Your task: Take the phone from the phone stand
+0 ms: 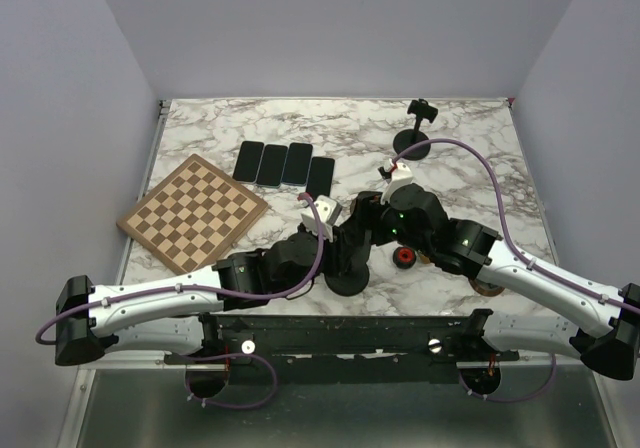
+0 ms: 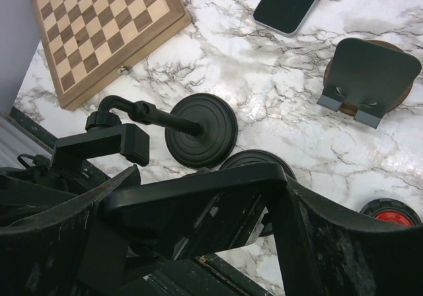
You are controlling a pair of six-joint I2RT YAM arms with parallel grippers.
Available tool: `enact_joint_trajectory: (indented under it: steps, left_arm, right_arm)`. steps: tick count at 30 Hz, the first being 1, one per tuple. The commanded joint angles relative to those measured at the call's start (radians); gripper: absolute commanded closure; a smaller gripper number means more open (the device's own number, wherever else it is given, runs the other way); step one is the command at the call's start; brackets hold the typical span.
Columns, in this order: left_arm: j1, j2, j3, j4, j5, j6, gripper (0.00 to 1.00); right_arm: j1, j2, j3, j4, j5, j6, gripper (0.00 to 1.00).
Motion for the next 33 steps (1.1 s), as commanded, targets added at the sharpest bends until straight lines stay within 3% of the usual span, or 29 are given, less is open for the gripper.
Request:
enact_joint_trajectory:
  steps: [1,4,9,17,23,33]
  left_arm:
    - [0.012,-0.012,-0.029,0.09,0.078,-0.003,0.61]
    - [0.027,-0.021,-0.043,0.101,0.106,0.0,0.69]
    - [0.046,-0.038,-0.063,0.093,0.129,-0.008,1.0]
    - [0.098,-0.111,-0.166,0.174,0.242,-0.027,1.0]
    - [0.183,-0.167,-0.26,0.231,0.381,-0.096,1.0]
    - [0.207,-0.248,-0.316,0.21,0.392,-0.087,1.0]
  right_arm:
    - [0.007,0.008,-0.023,-0.003,-0.068,0.057,0.99]
    - [0.007,0.009,-0.027,0.002,-0.072,0.054,0.99]
    - [0.007,0.009,-0.04,-0.001,-0.043,0.04,0.99]
    - [0.008,-0.008,-0.069,-0.024,0.132,0.002,0.99]
    - [0.008,0.012,-0.109,0.006,0.179,-0.092,0.99]
    - [0.005,0.022,-0.129,0.026,0.197,-0.2,0.99]
